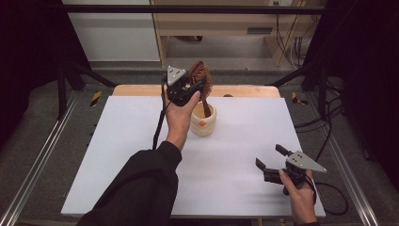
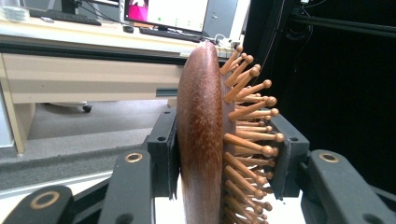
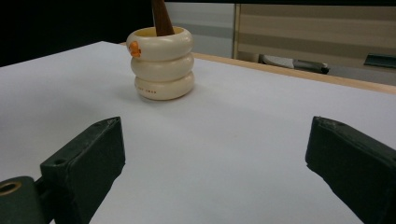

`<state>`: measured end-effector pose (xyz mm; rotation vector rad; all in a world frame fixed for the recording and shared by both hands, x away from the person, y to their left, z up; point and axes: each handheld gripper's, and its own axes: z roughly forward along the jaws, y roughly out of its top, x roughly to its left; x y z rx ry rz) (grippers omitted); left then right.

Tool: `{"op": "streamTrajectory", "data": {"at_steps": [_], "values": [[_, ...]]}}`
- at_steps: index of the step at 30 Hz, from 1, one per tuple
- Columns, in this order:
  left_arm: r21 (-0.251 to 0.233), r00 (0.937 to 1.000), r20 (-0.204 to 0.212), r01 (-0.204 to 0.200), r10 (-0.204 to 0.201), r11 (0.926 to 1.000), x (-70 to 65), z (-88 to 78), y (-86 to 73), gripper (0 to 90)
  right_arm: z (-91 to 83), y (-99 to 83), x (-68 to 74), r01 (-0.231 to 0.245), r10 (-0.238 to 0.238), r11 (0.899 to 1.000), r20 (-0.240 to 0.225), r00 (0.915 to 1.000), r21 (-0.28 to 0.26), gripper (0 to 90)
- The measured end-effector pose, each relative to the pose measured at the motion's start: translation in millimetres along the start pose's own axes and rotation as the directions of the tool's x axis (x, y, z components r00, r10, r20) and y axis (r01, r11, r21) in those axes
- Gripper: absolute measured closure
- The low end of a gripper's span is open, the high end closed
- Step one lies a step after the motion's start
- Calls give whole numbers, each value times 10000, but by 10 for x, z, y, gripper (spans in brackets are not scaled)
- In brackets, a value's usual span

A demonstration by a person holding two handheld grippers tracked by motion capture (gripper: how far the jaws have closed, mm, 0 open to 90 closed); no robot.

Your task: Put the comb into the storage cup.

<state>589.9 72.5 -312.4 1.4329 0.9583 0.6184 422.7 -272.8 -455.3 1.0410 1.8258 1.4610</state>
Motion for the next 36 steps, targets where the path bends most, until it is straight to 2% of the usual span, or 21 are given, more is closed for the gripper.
{"op": "streamTrajectory", "data": {"at_steps": [13,23,36], "values": [[187,10000,-33,54,-54,9998,8,54,-121,521,0,-1,0,1,-1,10000,-13,10000,41,51],[235,9998,-109,150,-148,9996,67,52,-169,521,6,-1,12,-86,86,9999,-21,10000,99,51],[327,10000,-24,78,-77,9994,49,72,-202,520,7,-2,15,-92,93,9999,-46,9999,130,49]]}}
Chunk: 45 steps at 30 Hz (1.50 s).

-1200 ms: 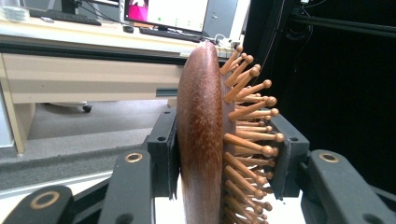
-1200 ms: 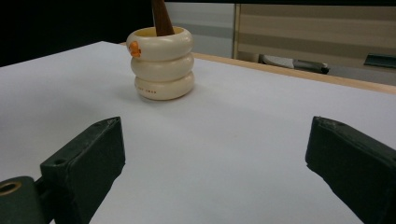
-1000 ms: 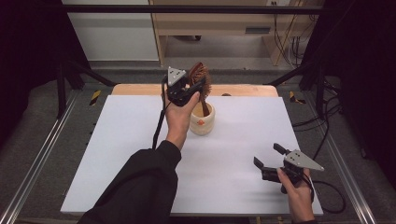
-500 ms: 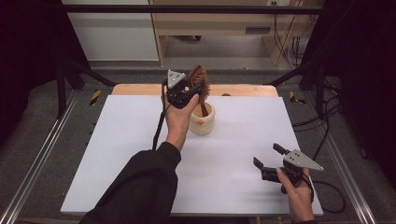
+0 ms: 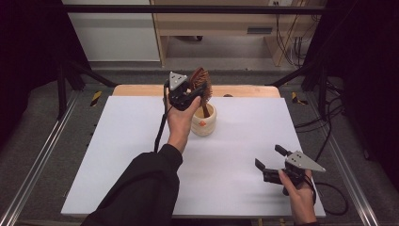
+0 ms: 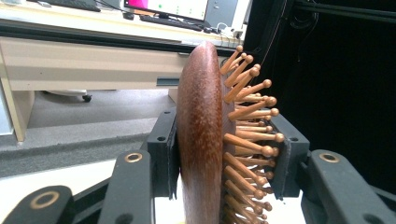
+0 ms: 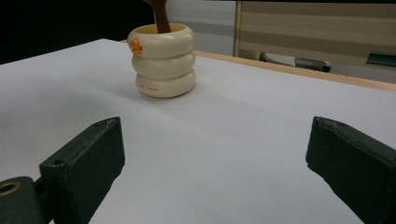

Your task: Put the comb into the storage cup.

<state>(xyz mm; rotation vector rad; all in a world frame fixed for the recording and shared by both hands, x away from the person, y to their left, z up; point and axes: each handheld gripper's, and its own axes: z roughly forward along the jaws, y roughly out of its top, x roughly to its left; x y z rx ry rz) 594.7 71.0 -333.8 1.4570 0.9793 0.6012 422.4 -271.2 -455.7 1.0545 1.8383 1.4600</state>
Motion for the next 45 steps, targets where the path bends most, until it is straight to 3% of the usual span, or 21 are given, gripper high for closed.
{"op": "streamTrajectory", "data": {"at_steps": [29,45], "values": [[131,9994,36,340,-340,9993,33,23,-103,519,12,-5,5,65,-65,10000,8,10000,32,48],[238,9994,17,334,-334,9992,41,26,-150,519,20,-6,11,113,-113,9999,7,9999,61,47]]}}
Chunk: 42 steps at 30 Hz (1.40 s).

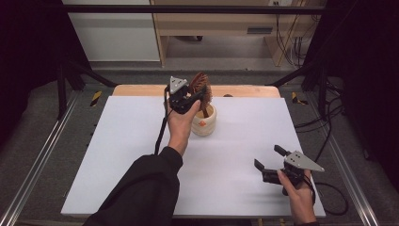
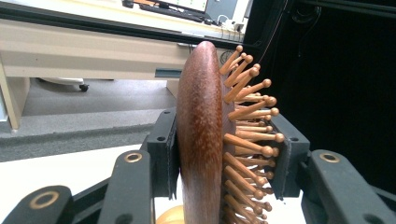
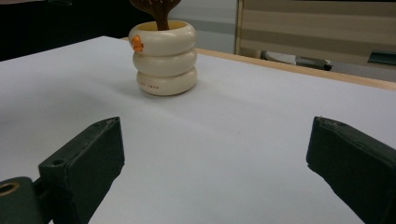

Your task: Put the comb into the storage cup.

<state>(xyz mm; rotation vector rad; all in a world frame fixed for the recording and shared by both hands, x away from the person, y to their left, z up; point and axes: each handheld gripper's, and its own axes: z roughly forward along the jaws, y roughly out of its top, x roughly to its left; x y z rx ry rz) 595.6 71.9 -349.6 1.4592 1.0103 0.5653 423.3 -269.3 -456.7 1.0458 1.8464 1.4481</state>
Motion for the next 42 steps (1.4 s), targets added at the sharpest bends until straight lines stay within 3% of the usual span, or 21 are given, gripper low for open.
{"op": "streamTrajectory", "data": {"at_steps": [23,42], "values": [[93,9999,23,139,-139,9999,11,10,-83,518,9,-6,2,81,-81,9999,-21,10000,68,46],[10,9986,32,521,-521,9986,8,36,-119,517,16,-5,12,25,-25,9999,-40,10000,110,47]]}}
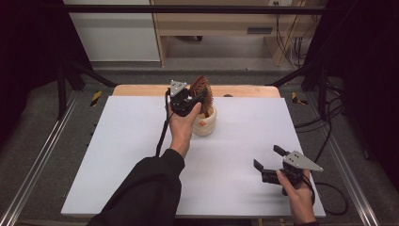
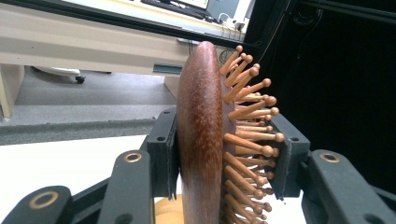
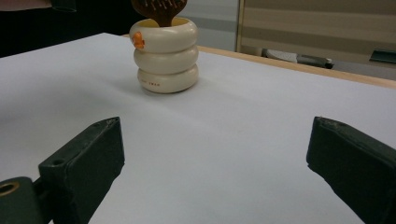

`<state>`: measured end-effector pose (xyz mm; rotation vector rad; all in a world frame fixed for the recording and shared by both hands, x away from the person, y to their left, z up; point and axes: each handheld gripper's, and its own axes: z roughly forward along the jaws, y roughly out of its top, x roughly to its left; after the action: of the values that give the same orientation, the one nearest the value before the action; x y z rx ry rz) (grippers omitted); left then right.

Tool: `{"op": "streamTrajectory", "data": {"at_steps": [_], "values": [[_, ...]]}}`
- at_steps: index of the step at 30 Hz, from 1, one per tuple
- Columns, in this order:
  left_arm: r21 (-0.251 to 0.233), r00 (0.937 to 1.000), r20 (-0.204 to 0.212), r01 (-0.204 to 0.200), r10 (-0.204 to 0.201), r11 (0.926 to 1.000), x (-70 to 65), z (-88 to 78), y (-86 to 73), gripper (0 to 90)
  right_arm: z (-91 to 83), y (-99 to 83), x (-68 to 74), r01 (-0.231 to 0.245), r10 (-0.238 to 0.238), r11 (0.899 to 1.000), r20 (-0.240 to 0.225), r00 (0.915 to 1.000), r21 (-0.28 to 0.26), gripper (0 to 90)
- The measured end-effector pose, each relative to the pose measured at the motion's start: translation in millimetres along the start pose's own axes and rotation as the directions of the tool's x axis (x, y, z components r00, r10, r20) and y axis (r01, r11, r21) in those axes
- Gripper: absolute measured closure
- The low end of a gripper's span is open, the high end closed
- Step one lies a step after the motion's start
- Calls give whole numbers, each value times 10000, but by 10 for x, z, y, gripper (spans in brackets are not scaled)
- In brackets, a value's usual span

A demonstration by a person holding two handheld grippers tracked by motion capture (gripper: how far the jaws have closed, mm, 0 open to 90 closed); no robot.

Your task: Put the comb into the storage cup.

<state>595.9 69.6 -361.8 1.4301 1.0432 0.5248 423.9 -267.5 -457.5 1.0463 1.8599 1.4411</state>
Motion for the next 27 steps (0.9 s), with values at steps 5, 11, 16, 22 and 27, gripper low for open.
{"op": "streamTrajectory", "data": {"at_steps": [5,11,16,22,27], "values": [[-17,10000,-4,42,-42,10000,11,1,-2,516,3,-1,2,7,-7,10000,-14,10000,19,47],[-50,10000,-8,89,-89,9999,28,4,-7,516,4,-1,4,20,-20,10000,-10,10000,24,47],[-49,9999,8,106,-106,9999,37,5,-7,515,7,-2,5,21,-21,10000,-21,10000,33,47],[-47,9999,10,169,-169,9998,55,8,-7,512,9,-4,5,26,-26,10000,-20,10000,42,47],[-59,9998,32,194,-194,9998,67,5,-9,511,10,-2,4,8,-8,10000,-30,10000,40,47]]}}
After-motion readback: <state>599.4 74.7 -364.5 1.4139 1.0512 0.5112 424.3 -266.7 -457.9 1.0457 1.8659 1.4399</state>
